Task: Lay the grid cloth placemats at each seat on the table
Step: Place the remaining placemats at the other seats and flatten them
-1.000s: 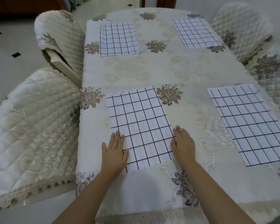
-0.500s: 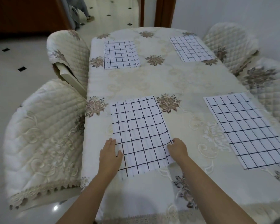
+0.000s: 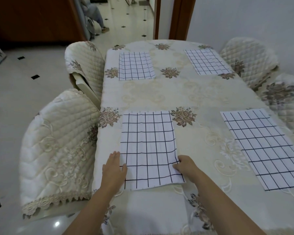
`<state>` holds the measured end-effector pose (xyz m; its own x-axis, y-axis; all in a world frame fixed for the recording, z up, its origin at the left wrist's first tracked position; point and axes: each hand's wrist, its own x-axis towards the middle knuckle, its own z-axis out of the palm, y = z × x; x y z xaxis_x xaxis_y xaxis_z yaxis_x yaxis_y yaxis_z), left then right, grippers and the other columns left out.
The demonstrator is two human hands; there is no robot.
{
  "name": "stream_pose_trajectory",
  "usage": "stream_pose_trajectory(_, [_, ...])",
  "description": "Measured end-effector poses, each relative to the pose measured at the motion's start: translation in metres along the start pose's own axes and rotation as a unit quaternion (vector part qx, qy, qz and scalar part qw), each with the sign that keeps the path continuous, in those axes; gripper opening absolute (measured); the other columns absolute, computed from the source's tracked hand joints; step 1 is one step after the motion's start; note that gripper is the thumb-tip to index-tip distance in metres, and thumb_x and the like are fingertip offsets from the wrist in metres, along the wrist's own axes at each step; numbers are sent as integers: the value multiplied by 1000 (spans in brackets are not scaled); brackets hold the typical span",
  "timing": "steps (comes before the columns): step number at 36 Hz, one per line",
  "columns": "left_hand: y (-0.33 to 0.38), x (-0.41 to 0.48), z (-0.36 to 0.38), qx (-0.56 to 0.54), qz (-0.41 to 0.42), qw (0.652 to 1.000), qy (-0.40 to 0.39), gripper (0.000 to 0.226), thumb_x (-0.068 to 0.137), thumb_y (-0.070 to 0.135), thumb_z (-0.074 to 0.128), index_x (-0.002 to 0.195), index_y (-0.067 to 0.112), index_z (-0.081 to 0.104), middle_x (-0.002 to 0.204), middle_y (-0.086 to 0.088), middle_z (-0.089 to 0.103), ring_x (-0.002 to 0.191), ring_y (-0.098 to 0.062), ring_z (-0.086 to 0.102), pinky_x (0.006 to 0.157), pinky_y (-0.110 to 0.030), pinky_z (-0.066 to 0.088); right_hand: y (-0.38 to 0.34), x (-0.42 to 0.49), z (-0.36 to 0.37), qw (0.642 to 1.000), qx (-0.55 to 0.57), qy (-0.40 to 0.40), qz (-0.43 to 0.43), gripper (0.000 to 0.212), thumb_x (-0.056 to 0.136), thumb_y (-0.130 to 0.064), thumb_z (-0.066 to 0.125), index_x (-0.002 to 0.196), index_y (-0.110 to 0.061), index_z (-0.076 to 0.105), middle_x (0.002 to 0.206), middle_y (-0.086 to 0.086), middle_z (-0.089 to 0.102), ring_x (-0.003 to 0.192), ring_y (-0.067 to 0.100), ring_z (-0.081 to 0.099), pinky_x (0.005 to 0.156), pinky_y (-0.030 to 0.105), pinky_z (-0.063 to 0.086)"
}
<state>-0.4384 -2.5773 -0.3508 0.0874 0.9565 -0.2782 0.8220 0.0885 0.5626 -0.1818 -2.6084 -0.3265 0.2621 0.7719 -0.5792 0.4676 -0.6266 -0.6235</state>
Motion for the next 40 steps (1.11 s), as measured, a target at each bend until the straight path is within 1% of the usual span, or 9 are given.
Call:
stream_pose_trajectory(3, [3, -2, 1, 18, -1, 1000, -6, 57, 100, 27, 35, 149, 14, 12, 158, 0, 8, 146, -14, 2, 118, -40, 1, 1, 0, -2, 1000, -20, -10, -13, 36, 86, -1, 56, 64, -14, 30, 63, 1, 28, 56, 12, 25, 54, 26, 21])
stream_pose_trajectory(6, [6, -2, 2, 39, -6, 999, -13, 56, 100, 28, 33, 150, 15, 10, 158, 0, 6, 146, -15, 0, 117, -42, 1, 2, 0, -1, 1000, -9, -7, -14, 37, 85, 0, 56, 64, -15, 30, 63, 2, 28, 57, 13, 25, 53, 26, 20])
stream_pose_trajectory(12, [7, -2, 2, 52, -2, 998, -25, 56, 99, 30, 33, 150, 17, 11, 158, 1, 4, 146, -16, -2, 117, -45, 1, 5, 2, -4, 1000, 15, -18, -8, 6, 87, -9, 57, 89, -4, 56, 87, 12, 56, 75, 18, 50, 60, 23, 38])
stream_pose_trajectory(17, [10, -3, 1, 71, 1, 997, -33, 56, 99, 31, 32, 150, 17, 12, 159, 0, 3, 146, -17, -4, 116, -48, 2, -3, 4, -4, 995, 54, 78, -3, 26, 92, -15, 51, 116, -3, 51, 103, 7, 53, 91, 20, 49, 77, 27, 38])
stream_pose_trajectory(21, [14, -5, 0, 81, 1, 996, -35, 55, 99, 30, 33, 149, 17, 13, 159, -1, 2, 146, -19, -4, 116, -49, 4, -7, 8, 3, 995, 55, 82, 1, 31, 92, -5, 41, 123, -2, 47, 122, 15, 53, 95, 20, 47, 77, 26, 35])
stream_pose_trajectory(25, [11, -7, -3, 67, 7, 997, -39, 55, 99, 26, 33, 149, 16, 12, 158, -1, 2, 146, -19, -3, 116, -48, 3, -16, 11, 12, 997, 35, 67, -11, 39, 95, -2, 37, 134, -3, 41, 136, 15, 45, 114, 27, 47, 89, 27, 36])
stream_pose_trajectory(29, [6, -7, -3, 64, 4, 997, -33, 57, 99, 25, 34, 149, 14, 12, 158, -4, 0, 146, -19, -2, 117, -46, 5, -20, 13, 17, 998, 17, 60, -22, 40, 94, 1, 36, 133, -3, 42, 135, 16, 47, 117, 28, 47, 82, 19, 29])
stream_pose_trajectory(35, [4, -8, -2, 66, 2, 997, -26, 55, 99, 27, 36, 149, 15, 16, 158, -5, 0, 146, -19, -2, 117, -47, 5, -15, 10, 11, 998, 14, 62, -20, 39, 95, 0, 38, 133, -2, 42, 137, 17, 45, 123, 29, 44, 85, 22, 31])
stream_pose_trajectory(40, [5, -9, 0, 93, 15, 994, -47, 54, 100, 28, 32, 149, 17, 14, 159, -1, -3, 146, -17, -6, 116, -49, 1, -13, 9, 5, 997, 15, 70, -11, 35, 94, -1, 39, 128, 1, 45, 108, 11, 50, 92, 21, 44, 67, 22, 34])
